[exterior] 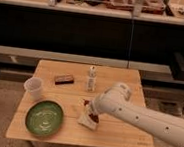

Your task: Place the pepper on the white sponge

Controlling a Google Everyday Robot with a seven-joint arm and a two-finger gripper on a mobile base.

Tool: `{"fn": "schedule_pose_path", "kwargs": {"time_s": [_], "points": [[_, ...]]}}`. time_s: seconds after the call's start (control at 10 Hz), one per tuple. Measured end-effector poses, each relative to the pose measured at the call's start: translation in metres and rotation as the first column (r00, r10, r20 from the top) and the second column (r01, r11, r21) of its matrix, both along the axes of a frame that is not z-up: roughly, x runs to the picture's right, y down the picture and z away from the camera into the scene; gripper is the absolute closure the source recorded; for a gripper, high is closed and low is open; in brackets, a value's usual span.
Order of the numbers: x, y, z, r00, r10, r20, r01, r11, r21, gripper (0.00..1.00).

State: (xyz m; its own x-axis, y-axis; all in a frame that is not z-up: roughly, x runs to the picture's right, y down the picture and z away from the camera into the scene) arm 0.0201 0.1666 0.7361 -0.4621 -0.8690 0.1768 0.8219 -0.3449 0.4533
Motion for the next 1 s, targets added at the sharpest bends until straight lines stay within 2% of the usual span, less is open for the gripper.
{"fn": "schedule_pose_path", "kwargs": {"time_s": [0.1, 0.3, 0.4, 0.6, 0.7, 1.0], "points": [[-0.002, 0.017, -0.002, 0.998, -0.052, 0.033, 0.052, 0.9986, -0.003, 0.63], [-0.003, 0.033, 0.0, 0.992, -0.112, 0.061, 0.113, 0.9935, -0.012, 0.63], [-0.003, 0.041, 0.003, 0.986, -0.149, 0.07, 0.151, 0.9883, -0.021, 0.63], [0.0, 0.044, 0.012, 0.982, -0.178, 0.065, 0.18, 0.9833, -0.029, 0.63], [0.0, 0.04, 0.023, 0.979, -0.196, 0.052, 0.198, 0.9798, -0.031, 0.63], [-0.002, 0.036, 0.041, 0.975, -0.22, 0.028, 0.221, 0.9744, -0.041, 0.63]]}}
